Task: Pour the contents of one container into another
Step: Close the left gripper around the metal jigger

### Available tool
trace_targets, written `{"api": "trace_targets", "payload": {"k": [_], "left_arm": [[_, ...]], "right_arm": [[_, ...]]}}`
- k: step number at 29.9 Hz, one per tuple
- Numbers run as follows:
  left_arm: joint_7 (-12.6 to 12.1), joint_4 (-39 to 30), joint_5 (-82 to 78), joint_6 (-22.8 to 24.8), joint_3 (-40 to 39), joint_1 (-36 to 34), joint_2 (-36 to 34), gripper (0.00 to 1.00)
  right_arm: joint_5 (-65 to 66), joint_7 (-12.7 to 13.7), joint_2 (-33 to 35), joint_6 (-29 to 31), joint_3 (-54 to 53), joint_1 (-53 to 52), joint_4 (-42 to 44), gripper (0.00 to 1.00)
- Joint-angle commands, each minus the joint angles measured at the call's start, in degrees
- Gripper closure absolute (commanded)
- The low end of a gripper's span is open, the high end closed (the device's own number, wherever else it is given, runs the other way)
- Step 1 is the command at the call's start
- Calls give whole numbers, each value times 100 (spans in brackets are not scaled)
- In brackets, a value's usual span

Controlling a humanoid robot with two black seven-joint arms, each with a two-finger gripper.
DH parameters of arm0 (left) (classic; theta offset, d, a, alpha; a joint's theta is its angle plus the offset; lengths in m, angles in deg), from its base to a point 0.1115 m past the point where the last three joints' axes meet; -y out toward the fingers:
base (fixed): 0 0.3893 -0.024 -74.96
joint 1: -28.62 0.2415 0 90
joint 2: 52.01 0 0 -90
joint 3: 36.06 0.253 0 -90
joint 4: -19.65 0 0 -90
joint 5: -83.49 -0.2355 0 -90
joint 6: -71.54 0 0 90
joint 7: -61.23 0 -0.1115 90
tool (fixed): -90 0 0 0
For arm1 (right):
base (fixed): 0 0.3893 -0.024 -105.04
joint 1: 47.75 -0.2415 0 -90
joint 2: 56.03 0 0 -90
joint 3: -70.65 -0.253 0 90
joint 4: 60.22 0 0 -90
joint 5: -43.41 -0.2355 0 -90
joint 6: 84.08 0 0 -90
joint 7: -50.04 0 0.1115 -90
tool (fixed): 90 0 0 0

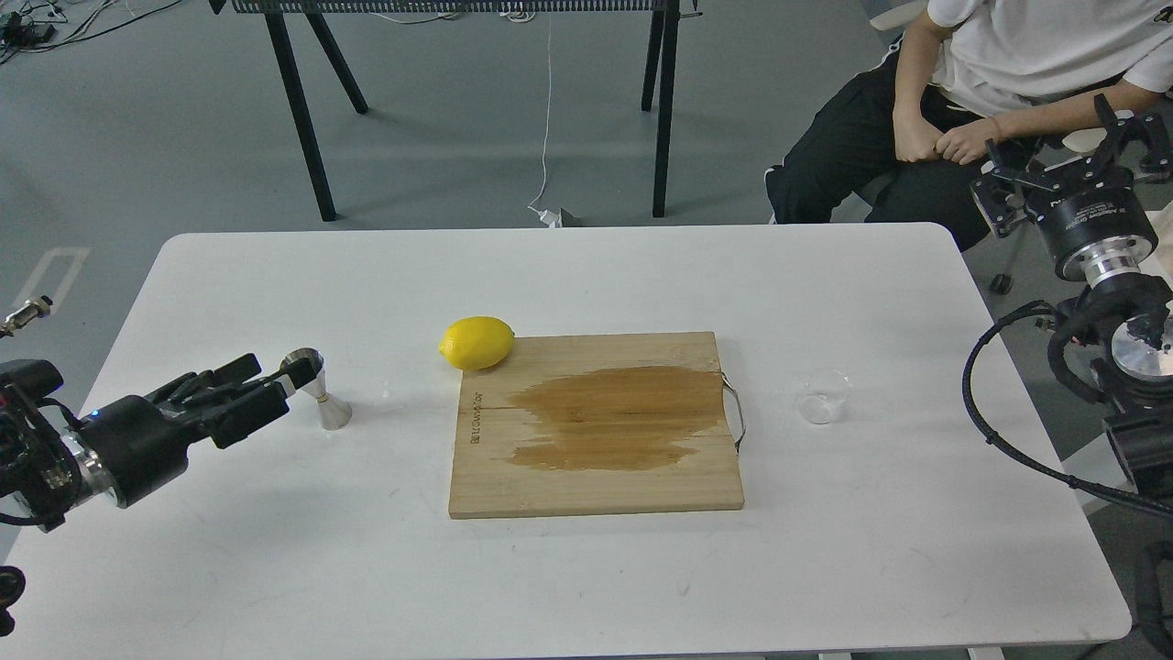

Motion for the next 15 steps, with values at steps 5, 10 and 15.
{"api": "trace_targets", "payload": {"k": [5, 10, 15], "left_arm": [[55, 2537, -1104, -568, 268, 23, 1541, 8], [81, 3611, -1316, -568, 294, 23, 2193, 10], [72, 3815, -1316, -568, 285, -3, 2431, 15]], "right_arm": [[0, 0, -9, 1, 23, -9, -10, 0], [0, 0, 8, 1, 23, -27, -10, 0], [0, 0, 8, 1, 32, -27, -10, 0]]}}
